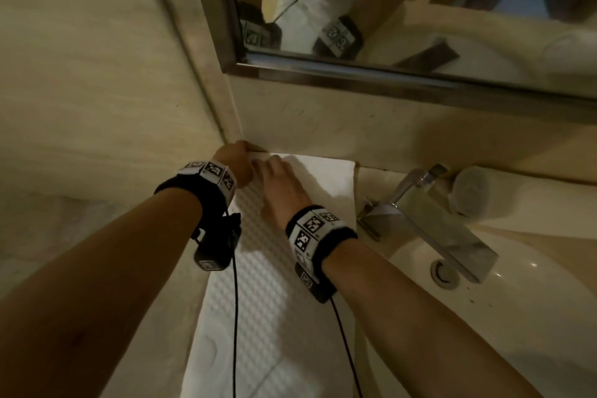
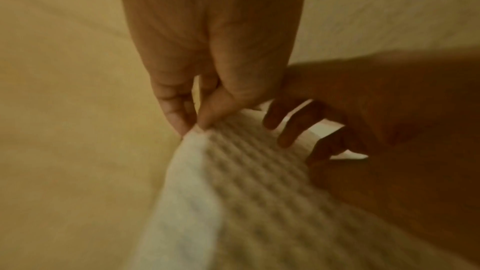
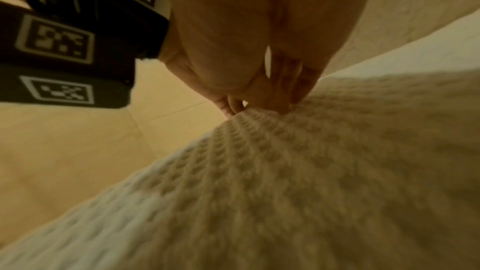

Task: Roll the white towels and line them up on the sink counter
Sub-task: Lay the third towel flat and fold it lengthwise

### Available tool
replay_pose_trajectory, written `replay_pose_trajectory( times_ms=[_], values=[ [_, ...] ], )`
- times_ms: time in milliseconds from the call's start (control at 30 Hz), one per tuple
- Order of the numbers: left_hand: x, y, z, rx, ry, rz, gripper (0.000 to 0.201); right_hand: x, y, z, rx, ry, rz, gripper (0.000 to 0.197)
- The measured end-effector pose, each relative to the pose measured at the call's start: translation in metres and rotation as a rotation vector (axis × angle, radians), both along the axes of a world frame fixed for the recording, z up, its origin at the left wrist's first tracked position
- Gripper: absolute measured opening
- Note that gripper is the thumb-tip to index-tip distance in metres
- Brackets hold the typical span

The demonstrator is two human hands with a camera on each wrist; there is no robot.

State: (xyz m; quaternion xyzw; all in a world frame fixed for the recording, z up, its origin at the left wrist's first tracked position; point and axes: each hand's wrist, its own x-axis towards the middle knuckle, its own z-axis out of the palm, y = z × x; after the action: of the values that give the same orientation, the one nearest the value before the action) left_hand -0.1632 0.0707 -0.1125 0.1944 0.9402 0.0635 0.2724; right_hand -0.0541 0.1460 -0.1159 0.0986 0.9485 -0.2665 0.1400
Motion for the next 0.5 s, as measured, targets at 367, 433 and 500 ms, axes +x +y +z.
replay_pose_trajectory(
  times_ms=[367, 433, 500],
  values=[
    [0.011, 0.002, 0.028, -0.094, 0.16, -0.388, 0.057, 0.007, 0.006, -0.006, -0.067, -0.026, -0.083, 0.072],
    [0.015, 0.003, 0.03, -0.087, 0.09, -0.365, 0.056, 0.01, 0.008, -0.01, -0.067, -0.028, -0.117, 0.074],
    [0.019, 0.001, 0.034, -0.154, 0.077, -0.32, 0.05, 0.016, 0.008, -0.012, -0.028, -0.001, -0.119, 0.075]
  ],
)
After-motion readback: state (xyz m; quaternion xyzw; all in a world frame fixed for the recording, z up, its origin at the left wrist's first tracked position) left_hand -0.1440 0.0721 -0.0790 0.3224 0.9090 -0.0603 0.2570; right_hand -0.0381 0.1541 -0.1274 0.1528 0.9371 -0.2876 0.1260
